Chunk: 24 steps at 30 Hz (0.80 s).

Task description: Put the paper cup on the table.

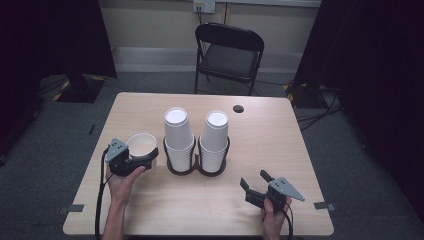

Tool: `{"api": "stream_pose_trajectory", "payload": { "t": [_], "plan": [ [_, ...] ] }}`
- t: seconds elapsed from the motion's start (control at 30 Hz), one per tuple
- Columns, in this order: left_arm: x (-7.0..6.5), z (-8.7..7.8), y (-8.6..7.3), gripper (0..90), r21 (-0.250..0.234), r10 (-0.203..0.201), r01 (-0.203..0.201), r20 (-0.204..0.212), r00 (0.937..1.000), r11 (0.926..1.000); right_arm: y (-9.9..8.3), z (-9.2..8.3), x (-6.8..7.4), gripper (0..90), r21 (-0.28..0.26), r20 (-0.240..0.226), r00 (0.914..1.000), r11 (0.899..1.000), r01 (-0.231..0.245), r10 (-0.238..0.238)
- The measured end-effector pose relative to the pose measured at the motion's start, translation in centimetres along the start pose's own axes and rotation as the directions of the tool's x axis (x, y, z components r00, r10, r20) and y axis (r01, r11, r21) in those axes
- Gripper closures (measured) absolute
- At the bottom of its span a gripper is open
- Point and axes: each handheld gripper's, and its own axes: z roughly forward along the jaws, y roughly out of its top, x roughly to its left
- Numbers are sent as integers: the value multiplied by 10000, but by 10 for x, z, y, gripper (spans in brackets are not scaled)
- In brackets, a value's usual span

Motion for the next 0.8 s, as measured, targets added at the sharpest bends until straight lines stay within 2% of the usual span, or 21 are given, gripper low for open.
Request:
{"api": "stream_pose_trajectory", "payload": {
  "t": [0.13,0.27,0.37,0.47,0.57,0.63,0.8],
  "plan": [
    [4,2,6,90,-154,205,-208,-205,9996,9997,0,1,-1,148,75,-135,9999,9999,-104,105],
    [14,13,9,89,-287,-85,79,-226,9997,9996,0,1,-1,154,152,-269,9996,9999,-71,75],
    [19,20,9,88,-344,56,-64,-215,9998,9994,1,2,0,157,220,-230,9997,9998,3,2],
    [26,24,7,86,-485,-294,289,-82,9995,9984,1,1,-1,157,174,-253,9997,9998,-60,65],
    [30,30,3,80,-468,-150,149,-21,9999,9988,1,2,-1,158,226,-267,9996,9997,-91,97],
    [32,34,0,79,-405,-237,236,-7,9997,9989,1,2,-1,158,298,-267,9996,9995,-75,83],
    [31,42,-7,79,52,152,-151,-209,9997,9999,1,2,-1,158,303,-292,9995,9995,-90,99]
  ]
}}
